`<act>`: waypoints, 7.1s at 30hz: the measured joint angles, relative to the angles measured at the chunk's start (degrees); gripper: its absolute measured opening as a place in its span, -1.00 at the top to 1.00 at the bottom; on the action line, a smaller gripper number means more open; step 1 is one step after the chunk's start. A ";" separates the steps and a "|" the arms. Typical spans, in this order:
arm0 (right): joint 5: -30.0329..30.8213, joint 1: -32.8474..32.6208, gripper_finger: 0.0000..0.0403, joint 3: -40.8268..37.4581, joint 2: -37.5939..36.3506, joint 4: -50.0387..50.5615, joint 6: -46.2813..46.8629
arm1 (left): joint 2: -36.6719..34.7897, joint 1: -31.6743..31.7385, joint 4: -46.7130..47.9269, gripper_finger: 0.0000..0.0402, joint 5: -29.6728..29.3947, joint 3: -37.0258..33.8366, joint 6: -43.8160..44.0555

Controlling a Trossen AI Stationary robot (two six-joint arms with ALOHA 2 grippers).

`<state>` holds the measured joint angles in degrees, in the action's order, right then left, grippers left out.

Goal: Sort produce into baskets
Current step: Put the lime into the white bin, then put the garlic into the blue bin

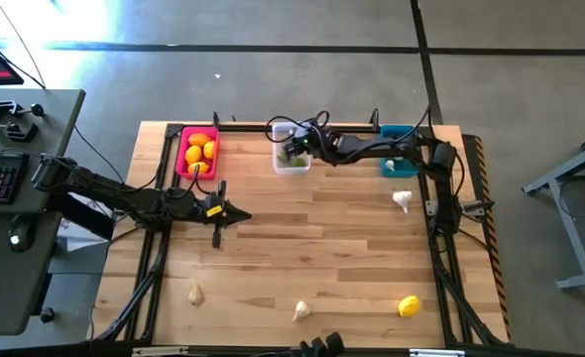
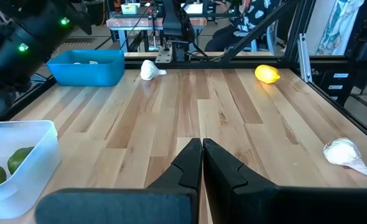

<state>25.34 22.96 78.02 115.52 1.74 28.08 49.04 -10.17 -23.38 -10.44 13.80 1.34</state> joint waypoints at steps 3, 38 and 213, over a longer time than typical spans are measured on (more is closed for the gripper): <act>0.13 0.32 0.07 -0.02 0.00 0.60 0.36 | 0.00 0.00 0.01 1.00 -0.01 0.00 0.02; -3.56 -3.26 -0.05 -0.09 -0.22 0.90 -5.35 | 0.00 0.00 0.04 1.00 -0.02 0.00 0.00; 0.69 -6.95 0.63 -16.76 -39.98 68.53 -2.55 | 0.00 0.02 2.14 1.00 -0.65 0.02 -1.60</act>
<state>26.04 16.01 61.26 75.55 70.27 25.53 49.04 -10.15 -21.24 -11.09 13.82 -0.25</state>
